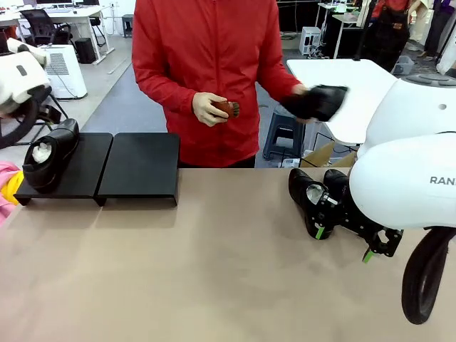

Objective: Organize the shoes by placing them on the stand.
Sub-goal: Pick up one Shoe and place it in the middle of the table.

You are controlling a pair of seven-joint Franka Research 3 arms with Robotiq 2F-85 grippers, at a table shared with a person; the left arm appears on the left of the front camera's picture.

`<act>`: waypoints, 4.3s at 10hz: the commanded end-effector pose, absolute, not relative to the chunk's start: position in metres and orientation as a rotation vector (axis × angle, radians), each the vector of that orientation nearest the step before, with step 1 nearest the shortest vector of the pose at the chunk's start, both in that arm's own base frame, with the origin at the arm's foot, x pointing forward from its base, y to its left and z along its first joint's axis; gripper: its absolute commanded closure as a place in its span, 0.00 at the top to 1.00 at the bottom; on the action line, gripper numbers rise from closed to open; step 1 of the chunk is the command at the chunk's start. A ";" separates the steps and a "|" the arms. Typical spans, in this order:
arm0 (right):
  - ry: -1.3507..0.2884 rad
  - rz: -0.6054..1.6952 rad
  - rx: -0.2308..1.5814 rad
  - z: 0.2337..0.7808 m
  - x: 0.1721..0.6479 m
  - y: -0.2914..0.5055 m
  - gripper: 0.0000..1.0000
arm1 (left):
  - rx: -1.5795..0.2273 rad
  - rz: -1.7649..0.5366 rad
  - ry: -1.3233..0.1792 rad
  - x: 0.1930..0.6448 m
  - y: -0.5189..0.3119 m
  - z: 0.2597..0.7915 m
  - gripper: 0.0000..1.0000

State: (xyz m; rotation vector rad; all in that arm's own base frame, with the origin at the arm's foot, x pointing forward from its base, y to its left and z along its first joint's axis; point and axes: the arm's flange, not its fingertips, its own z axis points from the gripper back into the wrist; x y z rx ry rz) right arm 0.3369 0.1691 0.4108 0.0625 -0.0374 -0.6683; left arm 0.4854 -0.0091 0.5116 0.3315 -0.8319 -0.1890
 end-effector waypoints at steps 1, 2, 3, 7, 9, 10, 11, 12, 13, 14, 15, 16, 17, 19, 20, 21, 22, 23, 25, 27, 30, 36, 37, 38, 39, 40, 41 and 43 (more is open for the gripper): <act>-0.046 -0.656 0.071 0.410 0.338 0.170 1.00 | 0.254 -0.395 -0.763 0.444 -0.029 0.530 1.00; -0.046 -0.656 0.071 0.410 0.338 0.170 1.00 | 0.253 -0.454 -0.743 0.434 -0.041 0.533 1.00; -0.046 -0.656 0.071 0.410 0.338 0.170 1.00 | 0.235 -0.527 -0.714 0.428 -0.050 0.537 1.00; -0.046 -0.656 0.071 0.410 0.338 0.170 1.00 | 0.195 -0.574 -0.701 0.423 -0.086 0.517 1.00; -0.046 -0.656 0.071 0.410 0.338 0.170 1.00 | 0.195 -0.574 -0.701 0.423 -0.086 0.517 1.00; -0.046 -0.656 0.071 0.410 0.338 0.170 1.00 | 0.195 -0.574 -0.701 0.423 -0.086 0.517 1.00; -0.046 -0.656 0.071 0.410 0.338 0.170 1.00 | 0.195 -0.574 -0.701 0.423 -0.086 0.517 1.00; -0.046 -0.656 0.071 0.410 0.338 0.170 1.00 | 0.197 -0.594 -0.684 0.424 -0.086 0.521 1.00; -0.046 -0.656 0.071 0.410 0.338 0.170 1.00 | 0.077 -0.670 -0.607 0.402 -0.110 0.503 1.00; -0.046 -0.656 0.071 0.410 0.338 0.170 1.00 | -0.037 -0.696 -0.575 0.377 -0.134 0.496 1.00; -0.046 -0.656 0.071 0.410 0.338 0.170 1.00 | -0.097 -0.681 -0.541 0.358 -0.149 0.497 1.00; -0.046 -0.656 0.071 0.410 0.338 0.170 1.00 | -0.105 -0.637 -0.548 0.348 -0.152 0.504 1.00; -0.046 -0.656 0.071 0.410 0.338 0.170 1.00 | -0.145 -0.597 -0.524 0.341 -0.150 0.512 1.00; -0.088 -0.583 0.060 0.411 0.353 0.165 1.00 | -0.135 -0.541 -0.486 0.337 -0.147 0.507 1.00; -0.120 -0.491 0.048 0.413 0.370 0.162 1.00 | -0.124 -0.502 -0.460 0.338 -0.146 0.501 1.00; -0.167 -0.422 0.029 0.418 0.390 0.160 1.00 | -0.117 -0.429 -0.453 0.339 -0.142 0.498 1.00; -0.215 -0.328 0.023 0.423 0.406 0.161 1.00 | -0.139 -0.553 -0.482 0.340 -0.146 0.509 1.00; -0.254 -0.241 0.020 0.425 0.423 0.165 1.00 | -0.139 -0.553 -0.482 0.340 -0.146 0.509 1.00; -0.286 -0.152 0.083 0.418 0.454 0.178 1.00 | -0.139 -0.553 -0.482 0.340 -0.146 0.509 1.00; -0.278 -0.107 0.120 0.403 0.473 0.195 1.00 | -0.139 -0.553 -0.482 0.340 -0.146 0.509 1.00; -0.302 -0.093 0.068 0.388 0.492 0.211 1.00 | -0.139 -0.553 -0.482 0.340 -0.146 0.509 1.00; -0.250 -0.026 -0.011 0.361 0.514 0.222 1.00 | -0.139 -0.553 -0.482 0.340 -0.146 0.509 1.00; -0.238 -0.025 -0.007 0.357 0.515 0.223 1.00 | -0.139 -0.553 -0.482 0.340 -0.146 0.509 1.00; -0.228 -0.025 -0.013 0.353 0.515 0.223 1.00 | -0.139 -0.553 -0.482 0.340 -0.146 0.509 1.00; -0.214 -0.019 -0.026 0.346 0.515 0.224 1.00 | -0.139 -0.553 -0.482 0.340 -0.146 0.509 1.00; -0.205 -0.003 -0.039 0.340 0.515 0.224 1.00 | -0.139 -0.553 -0.482 0.340 -0.146 0.509 1.00; -0.199 0.003 -0.043 0.335 0.516 0.224 0.90 | -0.139 -0.553 -0.482 0.340 -0.146 0.509 1.00; -0.188 0.016 -0.042 0.329 0.517 0.223 0.50 | -0.139 -0.553 -0.482 0.340 -0.146 0.509 1.00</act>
